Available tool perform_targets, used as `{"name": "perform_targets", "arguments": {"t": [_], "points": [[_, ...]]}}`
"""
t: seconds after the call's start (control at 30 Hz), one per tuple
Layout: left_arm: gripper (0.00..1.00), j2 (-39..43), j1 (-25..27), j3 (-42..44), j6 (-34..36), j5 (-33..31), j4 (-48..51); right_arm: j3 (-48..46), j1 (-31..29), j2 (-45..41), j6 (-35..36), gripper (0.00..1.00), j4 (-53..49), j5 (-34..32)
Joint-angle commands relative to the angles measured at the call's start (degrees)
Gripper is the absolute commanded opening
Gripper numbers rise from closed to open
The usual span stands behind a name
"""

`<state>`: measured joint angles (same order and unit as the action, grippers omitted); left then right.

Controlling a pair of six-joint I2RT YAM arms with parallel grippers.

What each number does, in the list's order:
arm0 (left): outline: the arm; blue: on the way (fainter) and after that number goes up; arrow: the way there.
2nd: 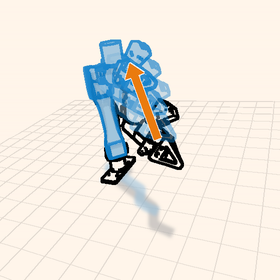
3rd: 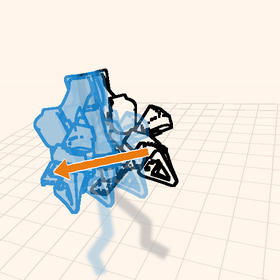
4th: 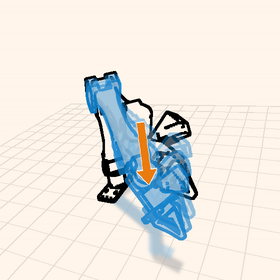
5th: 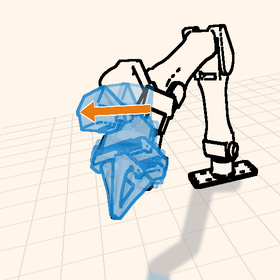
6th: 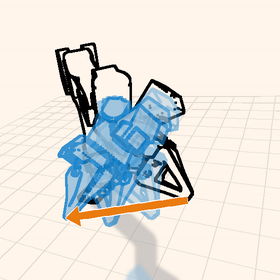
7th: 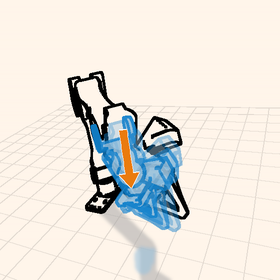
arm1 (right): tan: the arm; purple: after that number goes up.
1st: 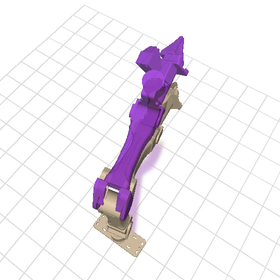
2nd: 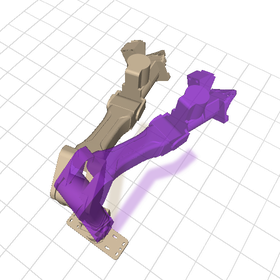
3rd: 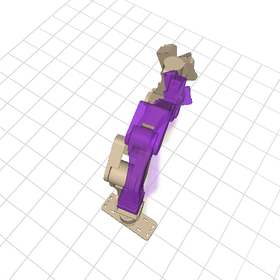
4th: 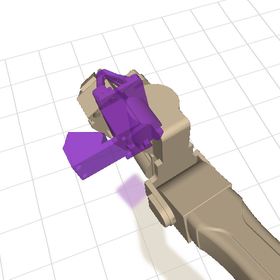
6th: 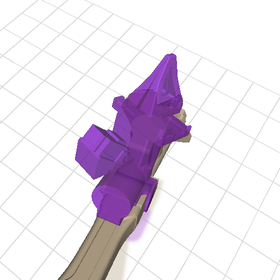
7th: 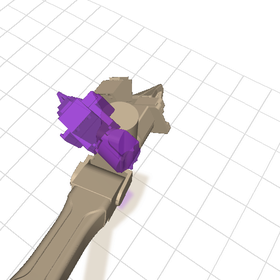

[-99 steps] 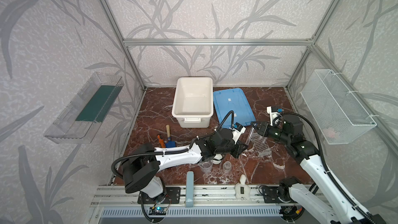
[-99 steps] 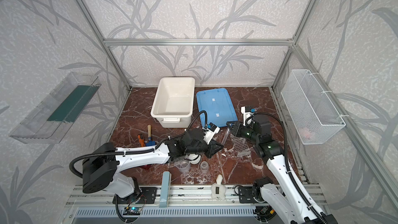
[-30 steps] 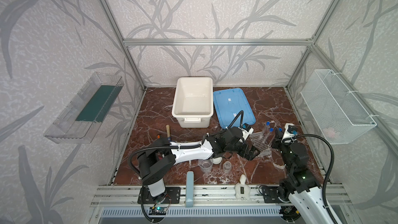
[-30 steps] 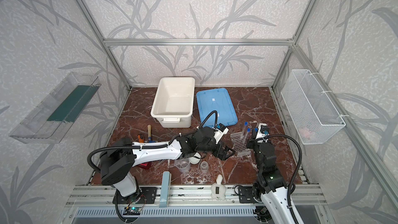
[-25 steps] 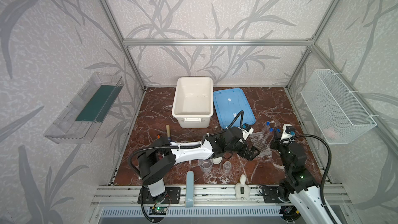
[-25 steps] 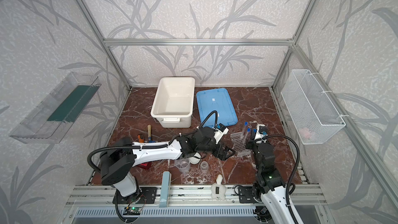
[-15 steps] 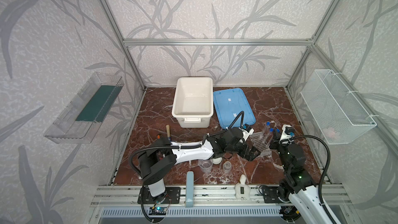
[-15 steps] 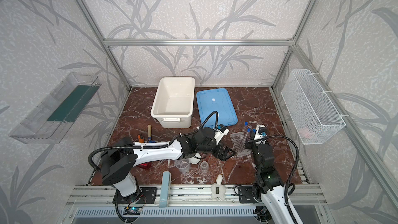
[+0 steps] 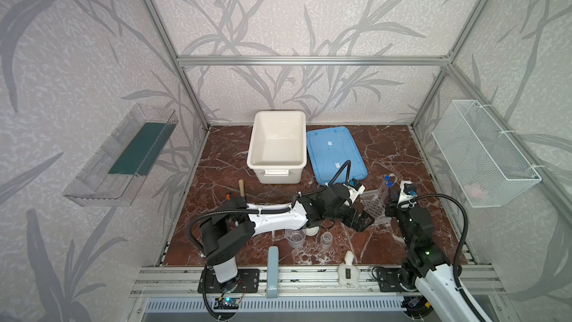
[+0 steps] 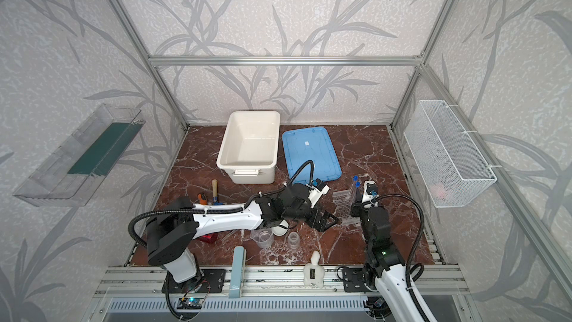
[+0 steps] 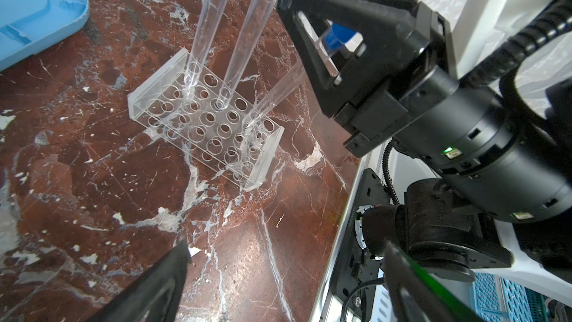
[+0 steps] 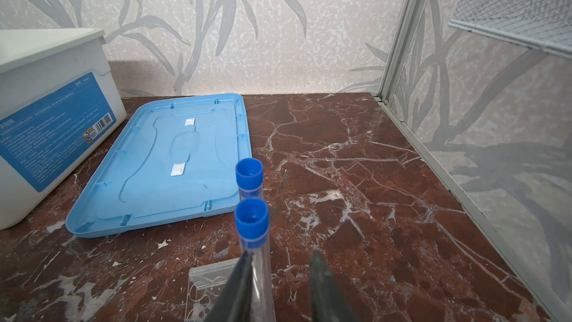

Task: Organize the chemistry lab equipment

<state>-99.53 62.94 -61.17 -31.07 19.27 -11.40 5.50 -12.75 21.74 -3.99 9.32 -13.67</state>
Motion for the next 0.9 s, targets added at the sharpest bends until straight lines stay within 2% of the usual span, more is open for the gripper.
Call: {"name": "perform_targets", "arguments": {"t": [0.0, 0.13, 0.23, 0.3, 0.47, 0.5, 0.67, 0.8, 0.87], "points": [[0.99, -0.31, 0.08, -0.88, -0.17, 0.42, -1.68, -0.83, -0.17, -1.87, 0.53, 0.44, 0.24, -0.75], [0.99, 0.16, 0.16, -0.76, -0.22, 0.56, -1.69, -0.8, -0.17, -5.09, -0.74, 0.55, -1.66, -2.11], [0.99, 1.49, 0.15, -1.17, -0.36, -0.39, -0.32, 0.74, -0.17, -8.59, -2.56, 0.73, -6.57, -4.21], [0.99, 2.42, 0.14, -2.28, 0.38, -1.3, 2.0, 2.46, -0.17, -10.86, -4.51, 0.8, -10.4, -6.43], [0.99, 5.89, 0.09, -4.55, 3.43, -5.18, 7.46, 7.84, -0.15, -13.84, -7.74, 0.92, -16.37, -7.23], [0.99, 7.0, 0.14, -4.95, 4.16, -6.83, 8.67, 8.96, -0.17, -13.34, -7.97, 1.0, -16.97, -6.58], [0.99, 13.1, -0.09, -6.92, 9.26, -14.92, 14.74, 18.74, -0.17, -5.62, -8.83, 0.99, -23.13, -3.92], [0.99, 17.71, -0.95, -8.45, 10.95, -21.42, 18.81, 26.56, -0.17, 1.45, -9.41, 0.99, -23.95, 5.07], [0.99, 19.03, -2.49, -11.01, 12.45, -19.44, 23.18, 30.86, -0.17, 6.07, -10.88, 0.99, -24.44, 9.02]]}}
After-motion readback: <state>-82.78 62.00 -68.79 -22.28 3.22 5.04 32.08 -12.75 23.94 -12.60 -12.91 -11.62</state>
